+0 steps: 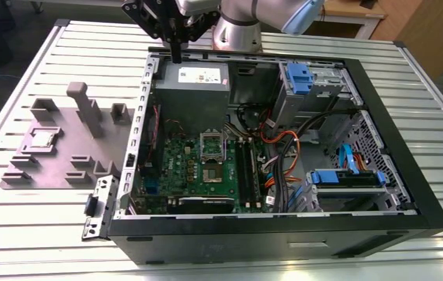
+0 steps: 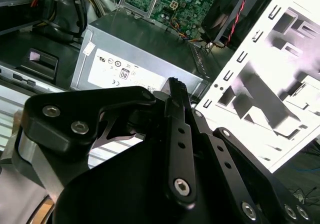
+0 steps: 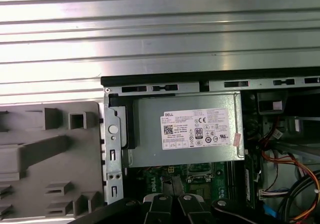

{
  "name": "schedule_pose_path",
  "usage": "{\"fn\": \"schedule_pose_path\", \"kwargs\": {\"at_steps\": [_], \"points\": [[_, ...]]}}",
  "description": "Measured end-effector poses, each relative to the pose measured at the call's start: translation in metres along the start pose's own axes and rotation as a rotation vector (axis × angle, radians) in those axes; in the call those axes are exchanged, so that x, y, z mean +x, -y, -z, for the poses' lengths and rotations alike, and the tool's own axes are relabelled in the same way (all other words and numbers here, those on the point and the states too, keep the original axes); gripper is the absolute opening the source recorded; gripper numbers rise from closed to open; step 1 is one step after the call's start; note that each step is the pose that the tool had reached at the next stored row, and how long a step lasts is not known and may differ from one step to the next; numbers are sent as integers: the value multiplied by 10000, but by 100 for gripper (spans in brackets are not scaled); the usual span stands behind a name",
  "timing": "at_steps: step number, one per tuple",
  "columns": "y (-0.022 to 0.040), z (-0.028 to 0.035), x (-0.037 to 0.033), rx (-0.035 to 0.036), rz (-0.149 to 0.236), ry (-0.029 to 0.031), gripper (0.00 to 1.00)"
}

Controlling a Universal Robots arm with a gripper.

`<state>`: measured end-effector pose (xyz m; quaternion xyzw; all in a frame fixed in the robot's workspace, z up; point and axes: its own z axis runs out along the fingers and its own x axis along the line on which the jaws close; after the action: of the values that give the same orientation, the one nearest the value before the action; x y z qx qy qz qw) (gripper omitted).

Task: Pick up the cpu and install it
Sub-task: 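Reach for the cpu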

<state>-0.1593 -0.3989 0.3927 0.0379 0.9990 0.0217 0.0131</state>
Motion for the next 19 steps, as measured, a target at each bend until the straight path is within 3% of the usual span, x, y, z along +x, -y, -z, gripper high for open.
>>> {"fn": "schedule_pose_path", "kwargs": {"at_steps": [19], "points": [[6, 1, 79, 0, 0, 0, 11]]}}
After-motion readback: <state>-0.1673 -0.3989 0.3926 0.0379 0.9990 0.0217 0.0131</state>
